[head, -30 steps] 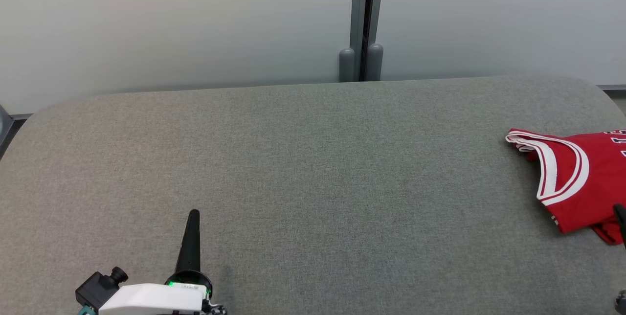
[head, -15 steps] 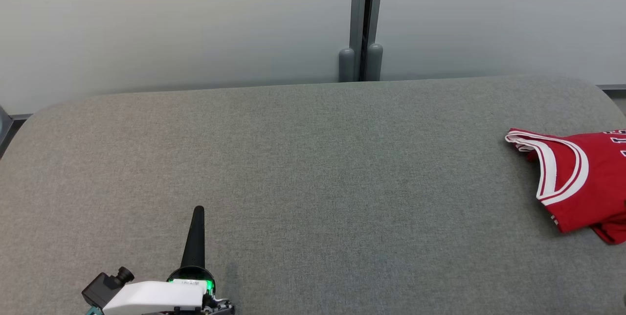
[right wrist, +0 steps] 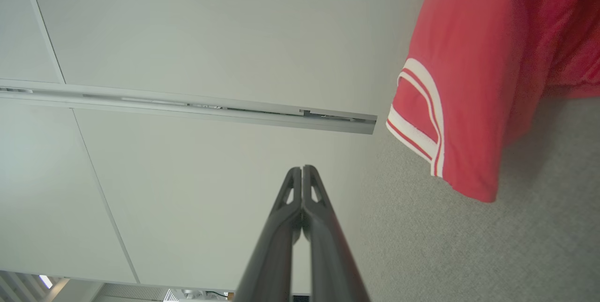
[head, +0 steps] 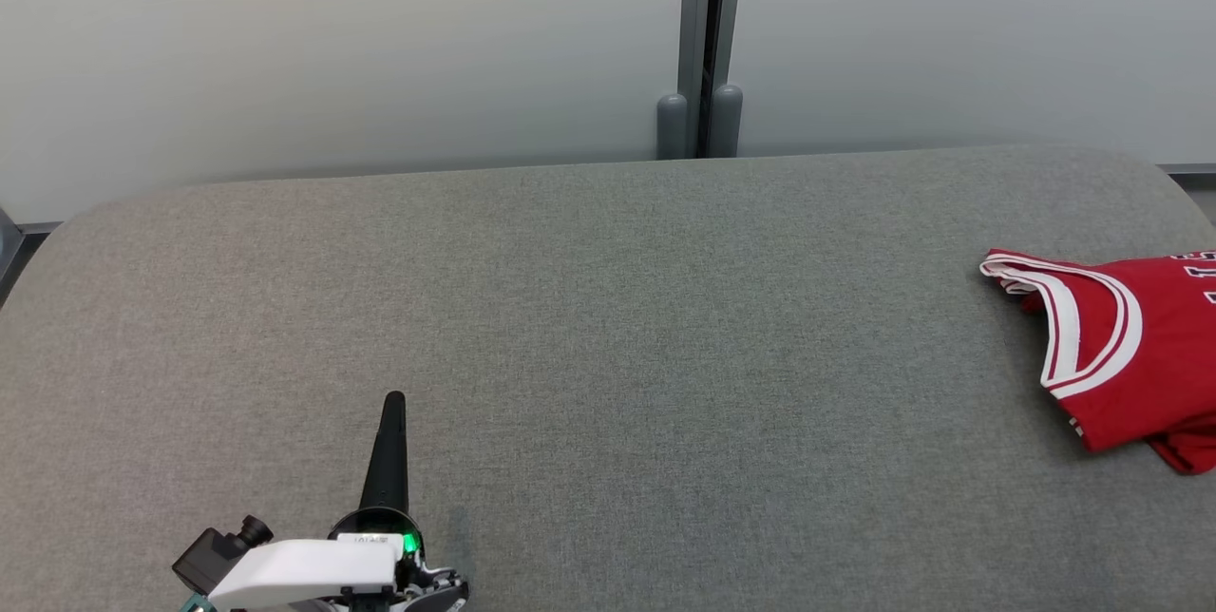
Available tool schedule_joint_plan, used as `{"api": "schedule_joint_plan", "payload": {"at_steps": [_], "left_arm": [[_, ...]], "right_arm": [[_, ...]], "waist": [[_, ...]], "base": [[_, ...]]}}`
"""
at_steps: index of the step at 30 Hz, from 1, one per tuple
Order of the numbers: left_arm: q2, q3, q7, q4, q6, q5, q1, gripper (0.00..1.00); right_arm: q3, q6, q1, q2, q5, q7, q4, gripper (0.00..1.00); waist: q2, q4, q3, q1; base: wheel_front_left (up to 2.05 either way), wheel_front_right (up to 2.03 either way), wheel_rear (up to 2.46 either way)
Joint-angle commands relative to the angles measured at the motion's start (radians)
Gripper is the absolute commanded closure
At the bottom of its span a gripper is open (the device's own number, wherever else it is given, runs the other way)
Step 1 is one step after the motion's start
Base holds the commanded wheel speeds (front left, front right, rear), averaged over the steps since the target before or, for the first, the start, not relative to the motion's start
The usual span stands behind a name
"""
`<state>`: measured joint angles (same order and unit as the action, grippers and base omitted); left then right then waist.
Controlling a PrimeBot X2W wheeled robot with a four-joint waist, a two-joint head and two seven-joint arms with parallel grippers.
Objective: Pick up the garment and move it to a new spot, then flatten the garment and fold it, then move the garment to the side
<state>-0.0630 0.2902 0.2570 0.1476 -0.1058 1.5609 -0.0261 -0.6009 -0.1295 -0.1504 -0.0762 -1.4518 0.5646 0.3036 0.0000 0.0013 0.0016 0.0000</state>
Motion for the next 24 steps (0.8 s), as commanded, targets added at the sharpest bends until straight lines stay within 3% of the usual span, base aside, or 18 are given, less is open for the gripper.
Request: {"api": "schedule_joint_plan", "payload": {"at_steps": [1, 13, 24], "left_arm": [[-0.002, -0.001, 0.003, 0.001, -0.011, 0.016, -0.018, 1.00], [0.014, 0.004, 0.006, 0.004, -0.022, 0.079, -0.029, 1.00], [0.014, 0.004, 0.006, 0.004, -0.022, 0.078, -0.027, 1.00]], "right_arm": [[-0.008, -0.002, -0.010, -0.011, -0.023, 0.014, 0.002, 1.00], [-0.040, -0.002, -0.025, -0.014, -0.099, 0.051, 0.019, 1.00], [-0.039, -0.002, -0.023, -0.014, -0.096, 0.050, 0.018, 1.00]], "waist": [[0.0000, 0.000, 0.000, 0.0000], [0.0000, -0.001, 0.000, 0.0000], [0.0000, -0.001, 0.000, 0.0000]], "base": [[0.00, 0.00, 0.00], [0.00, 0.00, 0.00], [0.00, 0.00, 0.00]]}}
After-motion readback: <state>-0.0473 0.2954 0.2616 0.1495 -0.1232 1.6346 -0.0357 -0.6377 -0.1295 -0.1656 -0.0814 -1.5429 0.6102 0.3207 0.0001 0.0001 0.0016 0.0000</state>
